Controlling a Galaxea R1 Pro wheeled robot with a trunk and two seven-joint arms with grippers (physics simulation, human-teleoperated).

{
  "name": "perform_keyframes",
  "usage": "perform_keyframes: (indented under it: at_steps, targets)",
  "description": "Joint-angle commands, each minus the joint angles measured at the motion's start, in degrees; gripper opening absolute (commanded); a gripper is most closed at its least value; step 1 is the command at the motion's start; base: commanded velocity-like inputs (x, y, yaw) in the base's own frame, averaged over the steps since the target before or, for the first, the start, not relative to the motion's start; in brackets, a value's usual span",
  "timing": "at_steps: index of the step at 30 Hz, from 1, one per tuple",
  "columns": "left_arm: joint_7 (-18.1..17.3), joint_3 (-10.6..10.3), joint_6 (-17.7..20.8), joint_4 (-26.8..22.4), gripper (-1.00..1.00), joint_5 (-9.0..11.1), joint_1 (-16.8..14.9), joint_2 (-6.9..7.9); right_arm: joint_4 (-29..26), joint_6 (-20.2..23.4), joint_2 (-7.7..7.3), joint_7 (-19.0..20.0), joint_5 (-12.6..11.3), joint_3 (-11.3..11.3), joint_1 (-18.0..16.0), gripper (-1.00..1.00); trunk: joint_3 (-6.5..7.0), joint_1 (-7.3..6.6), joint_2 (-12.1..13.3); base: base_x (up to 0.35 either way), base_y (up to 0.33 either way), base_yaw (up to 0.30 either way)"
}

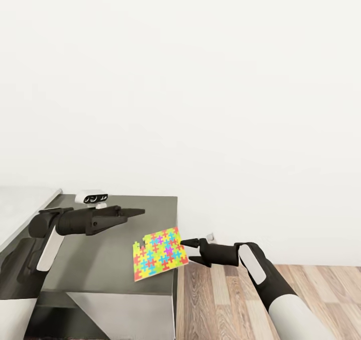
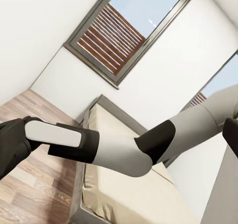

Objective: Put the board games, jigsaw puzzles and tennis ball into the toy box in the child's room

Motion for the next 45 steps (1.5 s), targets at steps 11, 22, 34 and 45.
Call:
perform_keyframes:
  at_steps: [11, 22, 34, 45]
  targets:
    - [-0.2, 0.0, 0.6, 0.0, 1.00, 0.0, 0.0, 0.01, 0.0, 0.1, 0.01, 0.4, 0.5, 0.3, -0.2, 1.00, -0.05, -0.02, 0.0, -0.090, 0.000, 0.000]
    - [-0.2, 0.2, 0.6, 0.0, 1.00, 0.0, 0.0, -0.04, 0.1, 0.1, 0.01, 0.4, 0.5, 0.3, -0.3, 1.00, -0.05, -0.02, 0.0, -0.119, 0.000, 0.000]
    - [-0.2, 0.1, 0.6, 0.0, 1.00, 0.0, 0.0, -0.14, 0.0, 0.1, 0.01, 0.5, 0.6, 0.3, -0.3, 1.00, -0.05, -0.02, 0.0, 0.017, 0.012, 0.000]
    - [-0.2, 0.4, 0.6, 0.0, 1.00, 0.1, 0.0, -0.04, 0.0, 0.1, 0.01, 0.6, 0.6, 0.3, -0.3, 1.00, -0.05, -0.02, 0.0, 0.069, 0.036, 0.000]
